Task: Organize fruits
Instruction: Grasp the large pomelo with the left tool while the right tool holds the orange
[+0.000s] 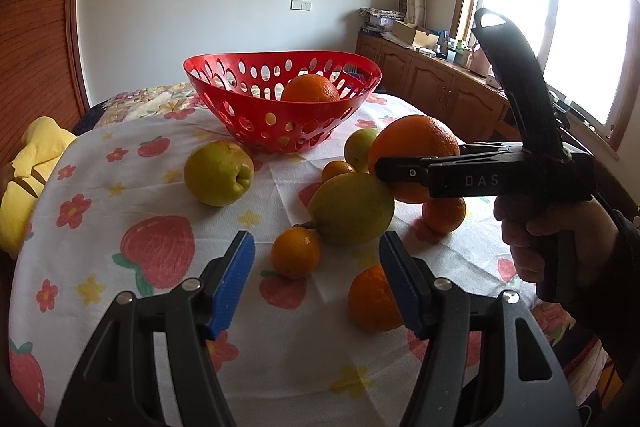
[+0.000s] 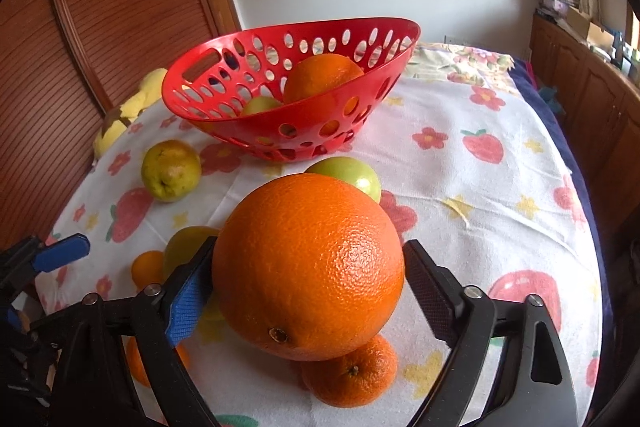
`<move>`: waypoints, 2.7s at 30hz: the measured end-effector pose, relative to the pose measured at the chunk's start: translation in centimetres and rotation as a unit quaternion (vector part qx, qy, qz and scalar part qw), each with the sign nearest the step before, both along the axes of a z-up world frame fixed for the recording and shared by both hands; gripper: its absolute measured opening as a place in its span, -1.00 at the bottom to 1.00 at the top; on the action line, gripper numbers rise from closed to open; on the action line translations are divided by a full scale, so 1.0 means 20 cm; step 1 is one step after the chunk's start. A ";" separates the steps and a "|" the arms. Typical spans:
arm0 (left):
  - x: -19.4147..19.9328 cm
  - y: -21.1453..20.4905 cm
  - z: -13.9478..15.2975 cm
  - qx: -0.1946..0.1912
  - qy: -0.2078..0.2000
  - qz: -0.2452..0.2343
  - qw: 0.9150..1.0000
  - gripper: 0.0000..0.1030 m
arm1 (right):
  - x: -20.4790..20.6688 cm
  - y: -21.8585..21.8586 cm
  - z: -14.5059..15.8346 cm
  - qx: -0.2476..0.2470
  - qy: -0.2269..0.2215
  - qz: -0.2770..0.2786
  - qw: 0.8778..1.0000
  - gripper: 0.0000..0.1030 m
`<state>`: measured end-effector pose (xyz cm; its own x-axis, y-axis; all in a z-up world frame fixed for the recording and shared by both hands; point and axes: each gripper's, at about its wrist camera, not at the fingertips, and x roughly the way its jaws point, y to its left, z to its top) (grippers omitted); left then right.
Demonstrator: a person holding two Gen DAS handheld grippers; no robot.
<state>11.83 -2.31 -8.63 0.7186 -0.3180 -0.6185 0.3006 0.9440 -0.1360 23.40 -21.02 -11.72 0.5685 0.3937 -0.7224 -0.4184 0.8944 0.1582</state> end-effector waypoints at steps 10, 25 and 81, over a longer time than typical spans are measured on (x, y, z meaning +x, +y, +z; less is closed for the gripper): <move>0.08 -0.11 -0.02 0.009 0.010 -0.018 1.000 0.26 | -0.03 0.01 0.00 0.001 -0.019 0.004 1.000 0.62; 0.19 -0.24 -0.07 0.027 0.028 -0.037 0.999 0.26 | -0.15 -0.13 0.18 0.013 -0.077 -0.001 0.997 0.62; 0.29 -0.33 -0.13 0.075 0.034 -0.048 0.995 0.34 | -0.32 -0.46 -0.09 -0.006 -0.073 -0.092 0.993 0.63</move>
<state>17.57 -8.89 -11.27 0.6440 -0.2826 -0.7110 0.3849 0.9228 -0.0181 16.99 -30.23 -13.52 0.7293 0.2656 -0.6305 -0.2649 0.9593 0.0976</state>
